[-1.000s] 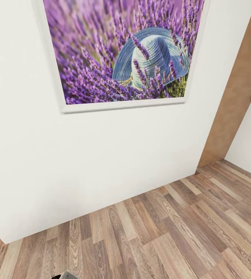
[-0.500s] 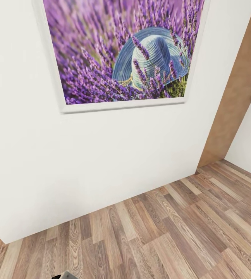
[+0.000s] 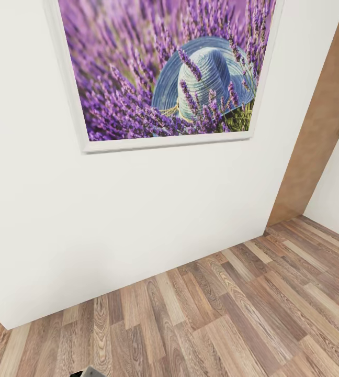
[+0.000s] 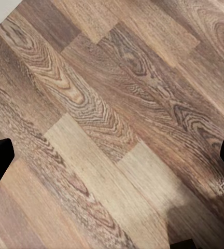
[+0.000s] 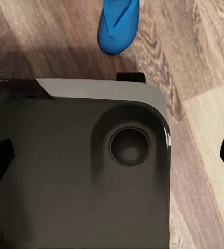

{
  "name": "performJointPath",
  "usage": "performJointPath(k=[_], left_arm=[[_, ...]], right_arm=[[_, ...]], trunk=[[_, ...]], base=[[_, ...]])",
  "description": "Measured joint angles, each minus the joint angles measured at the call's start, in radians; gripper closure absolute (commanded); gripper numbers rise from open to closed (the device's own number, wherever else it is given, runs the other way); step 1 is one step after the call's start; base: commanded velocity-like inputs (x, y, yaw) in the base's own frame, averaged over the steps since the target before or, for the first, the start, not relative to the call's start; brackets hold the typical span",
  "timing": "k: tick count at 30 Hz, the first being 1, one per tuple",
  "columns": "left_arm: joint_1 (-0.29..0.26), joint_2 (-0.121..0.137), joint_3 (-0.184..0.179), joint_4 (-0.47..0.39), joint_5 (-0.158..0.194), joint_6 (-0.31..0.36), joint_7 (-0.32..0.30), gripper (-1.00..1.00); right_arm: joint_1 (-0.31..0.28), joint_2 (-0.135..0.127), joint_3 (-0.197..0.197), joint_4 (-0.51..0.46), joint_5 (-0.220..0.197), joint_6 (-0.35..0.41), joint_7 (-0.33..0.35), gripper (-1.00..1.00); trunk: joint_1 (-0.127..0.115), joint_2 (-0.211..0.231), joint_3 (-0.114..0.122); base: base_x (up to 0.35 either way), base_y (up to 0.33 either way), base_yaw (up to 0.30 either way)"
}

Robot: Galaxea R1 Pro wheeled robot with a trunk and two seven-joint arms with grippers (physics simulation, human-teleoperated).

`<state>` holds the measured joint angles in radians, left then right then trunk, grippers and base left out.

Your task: In the bedroom, move the book from the bed onto either nightstand, and place the two sandals side by side next to the bed.

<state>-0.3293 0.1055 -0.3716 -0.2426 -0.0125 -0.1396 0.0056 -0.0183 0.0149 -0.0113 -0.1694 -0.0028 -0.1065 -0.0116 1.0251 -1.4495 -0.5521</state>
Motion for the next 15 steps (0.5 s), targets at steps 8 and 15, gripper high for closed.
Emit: performJointPath(k=[8, 15], left_arm=[[0.0, 0.0, 0.0, 0.0, 0.0, 0.0, 0.0, -1.0], [0.0, 0.0, 0.0, 0.001, 0.0, 0.0, 0.0, -1.0]], right_arm=[[-0.052, -0.006, -0.006, -0.01, 0.0, 0.004, -0.002, -1.0], [-0.082, -0.025, -0.05, -0.013, -0.001, 0.004, -0.002, -1.0]], trunk=[[0.0, 0.0, 0.0], [0.0, 0.0, 0.0]], base=[[0.0, 0.0, 0.0], [0.0, 0.0, 0.0]])
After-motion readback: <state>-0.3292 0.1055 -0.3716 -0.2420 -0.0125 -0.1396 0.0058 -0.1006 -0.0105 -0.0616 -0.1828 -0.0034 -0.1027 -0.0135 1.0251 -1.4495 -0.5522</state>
